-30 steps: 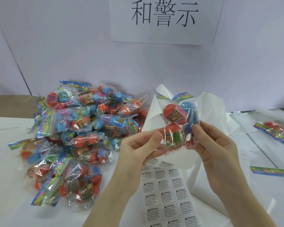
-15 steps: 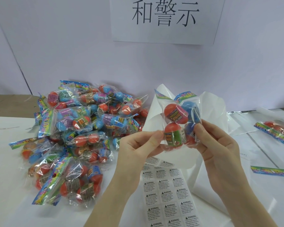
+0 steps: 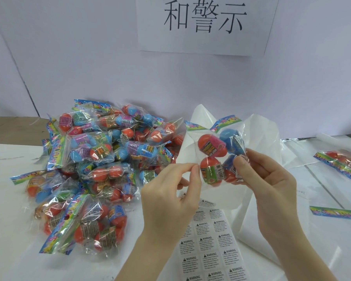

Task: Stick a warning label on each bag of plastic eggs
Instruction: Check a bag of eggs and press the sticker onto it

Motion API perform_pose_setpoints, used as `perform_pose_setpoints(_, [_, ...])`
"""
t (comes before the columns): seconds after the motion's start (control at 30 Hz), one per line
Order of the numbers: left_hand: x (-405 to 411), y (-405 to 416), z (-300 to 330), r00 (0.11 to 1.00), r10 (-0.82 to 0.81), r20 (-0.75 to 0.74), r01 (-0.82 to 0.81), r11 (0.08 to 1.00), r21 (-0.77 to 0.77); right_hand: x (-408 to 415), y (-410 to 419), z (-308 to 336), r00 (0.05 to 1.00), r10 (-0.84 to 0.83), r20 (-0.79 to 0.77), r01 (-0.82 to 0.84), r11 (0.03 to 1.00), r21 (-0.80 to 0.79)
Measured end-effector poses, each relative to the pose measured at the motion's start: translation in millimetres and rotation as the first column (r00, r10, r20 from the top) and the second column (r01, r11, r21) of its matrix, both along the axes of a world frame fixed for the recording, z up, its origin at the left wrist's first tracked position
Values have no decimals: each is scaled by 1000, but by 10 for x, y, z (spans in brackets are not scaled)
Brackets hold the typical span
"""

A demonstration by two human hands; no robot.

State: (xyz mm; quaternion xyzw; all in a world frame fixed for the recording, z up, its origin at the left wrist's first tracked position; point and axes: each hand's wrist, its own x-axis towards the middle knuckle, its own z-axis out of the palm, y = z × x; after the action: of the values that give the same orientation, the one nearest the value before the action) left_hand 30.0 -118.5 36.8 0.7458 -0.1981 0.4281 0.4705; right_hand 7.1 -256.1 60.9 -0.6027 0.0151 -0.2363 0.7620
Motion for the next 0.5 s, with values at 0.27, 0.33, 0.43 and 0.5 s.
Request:
perform_pose_setpoints(0.27, [-66,-33,113,835,-394,-384,144,830,-538,0,-9,-2,1000,12,17,-12,1000,12])
perform_pose_setpoints(0.33, [-51,-28,134,777,-487,-398,147,756,-638,0,-10,-4,1000,5,17,-5,1000,17])
perform_pose_setpoints(0.43, [-58,-18,158,772,-499,-395,175,763,-622,-5,4,-6,999,-14,33,15,1000,-10])
perform_pose_setpoints(0.5, [-70,-13,161,796,-454,-401,169,802,-572,-11,24,-10,998,-32,61,35,998,-43])
